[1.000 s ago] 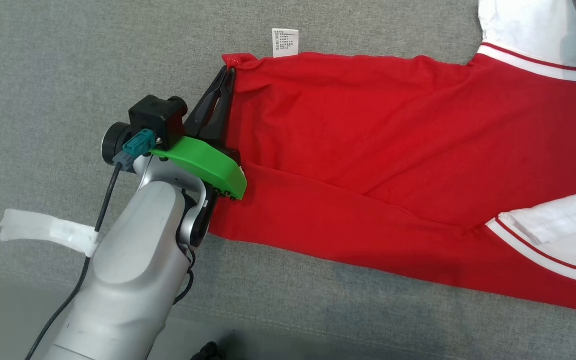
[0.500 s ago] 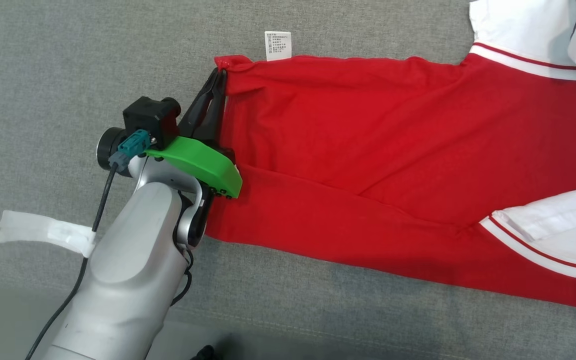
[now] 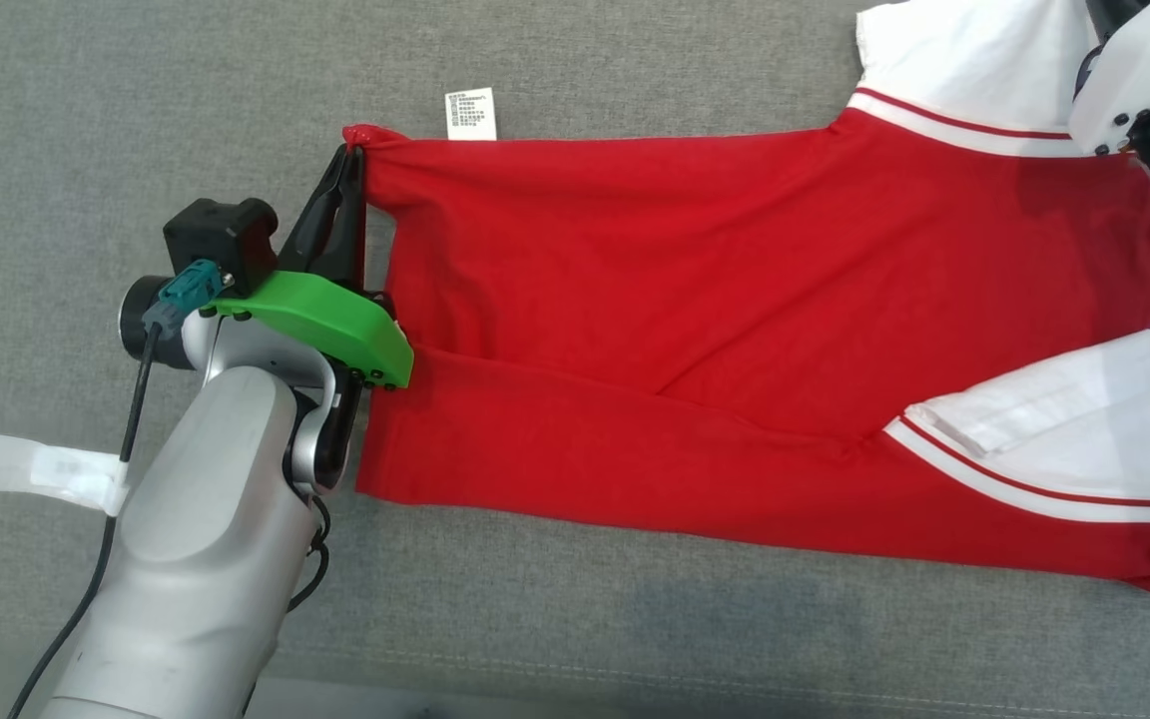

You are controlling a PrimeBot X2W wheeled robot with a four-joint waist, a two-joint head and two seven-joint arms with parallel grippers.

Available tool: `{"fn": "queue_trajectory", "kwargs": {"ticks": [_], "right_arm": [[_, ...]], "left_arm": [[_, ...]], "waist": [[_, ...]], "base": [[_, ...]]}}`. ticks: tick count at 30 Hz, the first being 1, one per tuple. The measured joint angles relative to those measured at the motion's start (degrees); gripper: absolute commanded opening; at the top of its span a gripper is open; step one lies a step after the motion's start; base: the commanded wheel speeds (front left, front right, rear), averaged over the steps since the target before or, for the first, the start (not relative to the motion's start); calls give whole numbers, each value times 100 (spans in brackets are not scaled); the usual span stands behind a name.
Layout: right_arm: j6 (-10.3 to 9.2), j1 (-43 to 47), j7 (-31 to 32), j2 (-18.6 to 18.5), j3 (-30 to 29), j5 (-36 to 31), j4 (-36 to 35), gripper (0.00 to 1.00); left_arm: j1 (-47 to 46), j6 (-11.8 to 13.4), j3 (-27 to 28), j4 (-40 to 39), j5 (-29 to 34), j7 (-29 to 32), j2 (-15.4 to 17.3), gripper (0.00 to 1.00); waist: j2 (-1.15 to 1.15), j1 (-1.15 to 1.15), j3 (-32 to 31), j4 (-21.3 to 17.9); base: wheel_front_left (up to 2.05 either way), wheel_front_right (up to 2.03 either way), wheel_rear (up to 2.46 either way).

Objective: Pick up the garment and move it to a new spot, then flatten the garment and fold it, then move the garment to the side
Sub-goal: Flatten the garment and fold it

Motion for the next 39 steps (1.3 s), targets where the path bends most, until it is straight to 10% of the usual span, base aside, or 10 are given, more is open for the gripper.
{"fn": "queue_trajectory", "kwargs": {"ticks": [14,39], "right_arm": [[51,922,-1363,231,158,74,-561,0],[51,3217,-1435,164,-165,-379,-2733,0]], "left_arm": [[352,41,12,-129,98,-3,265,0],[2243,291,693,-1025,-81,-19,480,0]], "waist": [[0,0,-523,-471],[0,-1,-1402,-1011]], "base": [[0,0,0],[0,0,0]]}}
